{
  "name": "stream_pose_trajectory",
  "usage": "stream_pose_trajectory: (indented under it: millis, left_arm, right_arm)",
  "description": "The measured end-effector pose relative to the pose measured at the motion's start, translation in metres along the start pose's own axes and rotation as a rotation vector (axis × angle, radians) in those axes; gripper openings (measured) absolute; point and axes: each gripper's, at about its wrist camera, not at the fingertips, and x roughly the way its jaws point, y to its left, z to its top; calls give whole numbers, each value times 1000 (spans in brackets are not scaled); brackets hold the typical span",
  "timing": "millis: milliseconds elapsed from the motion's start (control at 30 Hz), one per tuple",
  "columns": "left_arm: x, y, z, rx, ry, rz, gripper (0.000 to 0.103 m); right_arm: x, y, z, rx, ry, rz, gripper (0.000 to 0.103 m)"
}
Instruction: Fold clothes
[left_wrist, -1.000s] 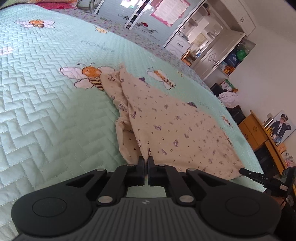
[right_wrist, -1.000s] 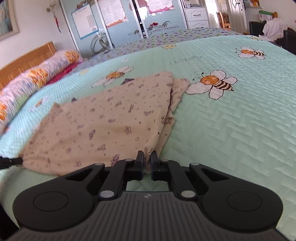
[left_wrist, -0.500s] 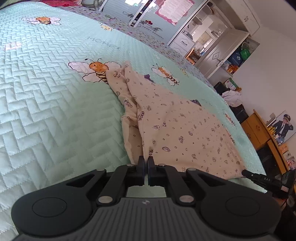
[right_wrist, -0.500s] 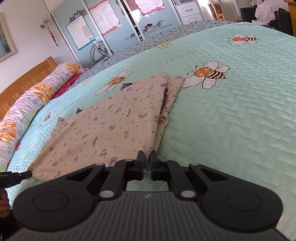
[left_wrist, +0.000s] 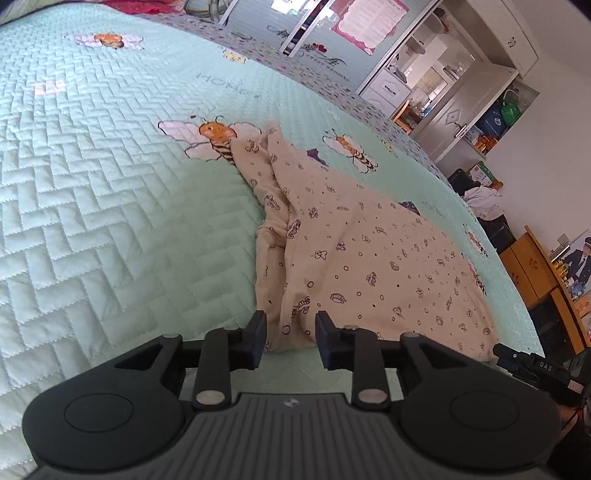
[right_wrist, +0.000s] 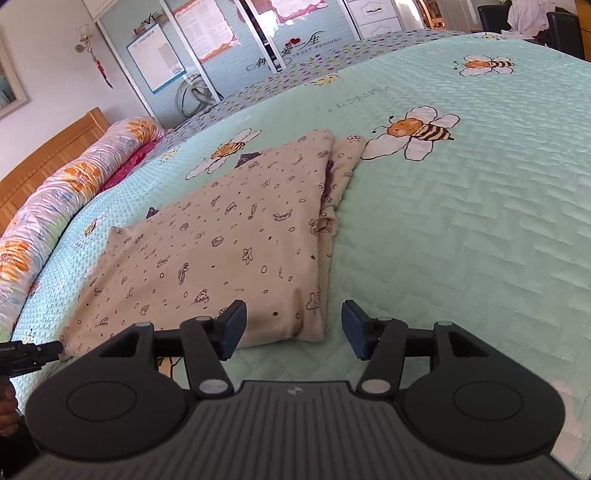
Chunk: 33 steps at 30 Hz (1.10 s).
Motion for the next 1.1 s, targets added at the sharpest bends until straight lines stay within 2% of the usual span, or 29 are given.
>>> stream_pose_trajectory:
  millis: [33, 67, 133, 200, 300, 367, 500, 600, 700, 733, 767, 833, 933, 1100]
  left_arm:
    - [-4, 1, -1, -16, -10, 9, 46]
    - [-6, 6, -2, -57, -10, 14, 49]
    - [-7, 14, -5, -157, -1, 7, 49]
    - [-5, 23, -11, -306, 13, -7, 49]
    - [-4, 31, -21, -518, 12, -69, 49]
    - [-1, 32, -27, -613, 17, -97, 49]
    - [6, 28, -27, -704, 1, -96, 49]
    - [16, 27, -20, -735, -5, -91, 49]
    - [24, 25, -13, -743, -13, -83, 39]
    - [27, 25, -12, -742, -14, -79, 29]
    - [28, 25, -13, -737, -12, -75, 14]
    - [31, 26, -16, -730, -12, -71, 9]
    - [24, 29, -20, -722, -26, -74, 8]
    - [-2, 23, -20, -674, -43, -92, 7]
  right_arm:
    - [0, -1, 0, 14, 1, 5, 58]
    - [0, -4, 0, 34, 1, 10, 58]
    - [0, -9, 0, 74, 2, 21, 59]
    - [-1, -12, 0, 120, 2, 33, 59]
    - [-5, -19, -2, 215, 7, 70, 60]
    - [-7, -27, -5, 301, 7, 98, 60]
    - [-6, -40, -8, 444, 2, 135, 60]
    - [3, -39, -4, 495, 3, 151, 67]
    - [14, -35, 1, 530, 6, 157, 66]
    - [17, -34, 2, 542, 5, 153, 61]
    - [18, -34, 2, 547, 10, 151, 43]
    - [21, -34, 0, 549, 25, 151, 7]
    - [24, -35, -3, 551, 48, 150, 6]
    - [3, -37, 5, 522, -4, 123, 5]
